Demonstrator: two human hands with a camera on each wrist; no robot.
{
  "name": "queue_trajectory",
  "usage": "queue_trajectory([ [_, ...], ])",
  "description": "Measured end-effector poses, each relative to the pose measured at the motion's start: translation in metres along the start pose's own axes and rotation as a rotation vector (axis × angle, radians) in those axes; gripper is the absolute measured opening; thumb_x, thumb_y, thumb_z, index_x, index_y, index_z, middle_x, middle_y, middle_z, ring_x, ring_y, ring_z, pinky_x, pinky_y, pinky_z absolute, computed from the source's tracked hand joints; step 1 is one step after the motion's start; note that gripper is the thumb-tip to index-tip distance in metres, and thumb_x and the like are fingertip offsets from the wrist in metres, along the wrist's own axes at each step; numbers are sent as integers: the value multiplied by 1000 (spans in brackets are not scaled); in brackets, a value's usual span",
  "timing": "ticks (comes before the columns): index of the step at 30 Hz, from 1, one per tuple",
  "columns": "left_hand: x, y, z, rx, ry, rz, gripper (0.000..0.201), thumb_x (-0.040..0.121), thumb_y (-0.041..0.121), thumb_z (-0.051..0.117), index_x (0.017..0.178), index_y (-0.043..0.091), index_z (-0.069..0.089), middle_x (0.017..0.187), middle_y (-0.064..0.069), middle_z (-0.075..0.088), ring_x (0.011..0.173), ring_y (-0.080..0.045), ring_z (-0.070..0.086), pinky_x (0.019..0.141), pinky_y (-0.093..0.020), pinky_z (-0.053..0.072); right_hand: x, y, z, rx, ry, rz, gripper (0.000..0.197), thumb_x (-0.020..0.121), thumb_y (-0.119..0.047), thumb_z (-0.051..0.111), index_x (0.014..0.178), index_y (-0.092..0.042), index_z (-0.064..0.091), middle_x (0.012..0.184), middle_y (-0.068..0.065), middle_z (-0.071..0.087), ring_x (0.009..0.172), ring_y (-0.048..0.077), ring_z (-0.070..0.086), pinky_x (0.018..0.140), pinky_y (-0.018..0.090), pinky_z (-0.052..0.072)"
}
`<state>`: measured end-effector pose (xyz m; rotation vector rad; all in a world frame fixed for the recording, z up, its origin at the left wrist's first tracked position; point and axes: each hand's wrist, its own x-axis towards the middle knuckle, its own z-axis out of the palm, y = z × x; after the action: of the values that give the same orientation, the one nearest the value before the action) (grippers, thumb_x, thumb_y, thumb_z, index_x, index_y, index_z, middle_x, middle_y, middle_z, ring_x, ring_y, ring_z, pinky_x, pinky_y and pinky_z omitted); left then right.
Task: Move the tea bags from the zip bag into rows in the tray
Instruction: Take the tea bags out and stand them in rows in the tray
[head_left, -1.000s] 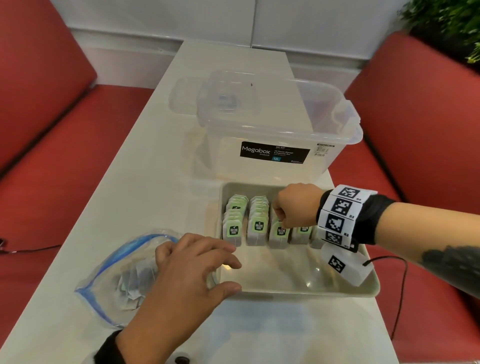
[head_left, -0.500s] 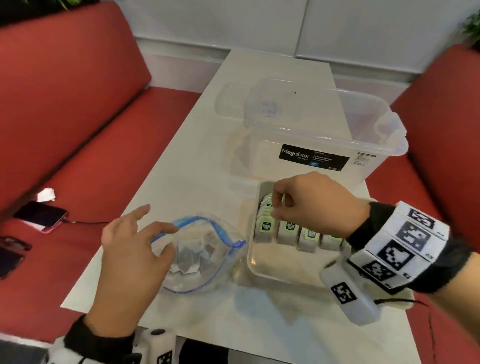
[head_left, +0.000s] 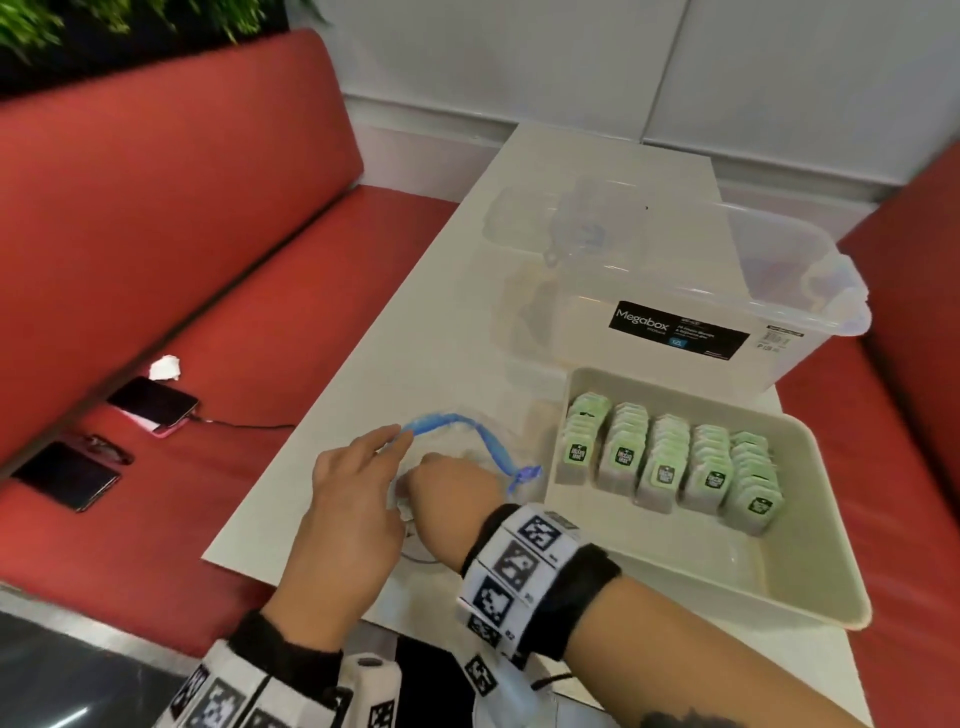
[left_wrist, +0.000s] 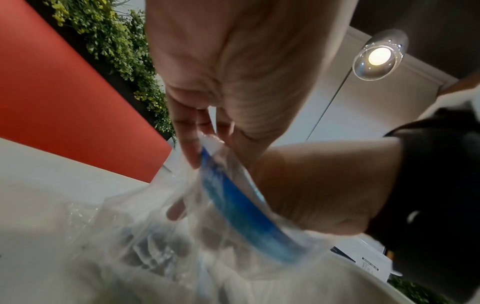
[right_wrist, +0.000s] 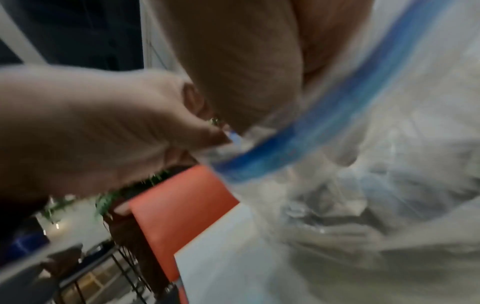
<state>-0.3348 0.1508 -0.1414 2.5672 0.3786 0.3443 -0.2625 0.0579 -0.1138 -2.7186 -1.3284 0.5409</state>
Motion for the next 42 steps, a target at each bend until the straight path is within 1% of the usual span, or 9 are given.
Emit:
queue_trajectory([
  [6,-1,1,-4,-64,-12,0,71,75,-11,53,135,27,44,139,11,40,119,-8,23,87,-8,22,21,-7,16,-60,55,117,34,94,-9,44,127,-4,43,120,15,52,107,28,55,79,36,46],
  [13,0,-2,-7,-76,-53,6,71,78,-8,53,138,28,40,142,12,37,121,-7,21,84,5,16,17,-7,8,-143,24,45,25,94,-6,43,117,-1,51,112,15,59,102,28,60,79,34,46],
  [18,7,0,-11,-57,-44,-28,71,77,-6,57,138,26,41,143,10,37,123,-13,24,90,-11,22,10,-5,-3,-169,58,30,21,93,-5,44,109,-2,58,110,14,60,101,30,60,69,32,37],
  [25,16,-3,-8,-31,-44,-51,70,75,-6,58,135,26,45,142,8,41,123,-19,30,86,-16,25,2,-1,-25,-158,148,27,25,92,-4,44,114,-8,56,112,10,59,103,26,58,69,30,36],
  [31,21,4,-20,-89,-94,-13,76,71,24,72,140,31,38,149,11,27,138,-15,17,111,-25,14,-18,8,-67,44,274,10,33,88,-4,48,114,-18,62,103,7,65,92,27,61,68,29,42],
  [33,21,15,-30,-239,-53,17,74,71,26,75,136,33,41,140,17,37,132,-7,30,105,-19,26,-24,12,-81,124,251,-2,33,85,-6,51,111,-20,65,100,6,68,87,25,61,68,29,45],
  [35,21,25,-36,-443,-25,7,54,77,21,74,123,40,51,117,23,59,108,1,55,83,-9,40,-31,18,-93,192,227,-18,27,85,-11,56,107,-21,68,96,3,69,82,19,60,71,29,47],
  [38,23,37,-35,-699,-65,-57,33,82,10,68,99,39,62,84,14,71,72,-6,68,64,-16,51,-40,28,-105,272,219,-7,22,83,-15,66,104,-22,69,88,-3,69,71,8,55,69,24,46],
  [42,22,52,-28,-959,-101,-123,20,85,7,62,97,22,66,84,0,73,71,-15,70,59,-21,55,-51,46,-114,408,191,45,33,80,-5,70,108,-21,66,80,-4,65,61,3,56,68,23,51],
])
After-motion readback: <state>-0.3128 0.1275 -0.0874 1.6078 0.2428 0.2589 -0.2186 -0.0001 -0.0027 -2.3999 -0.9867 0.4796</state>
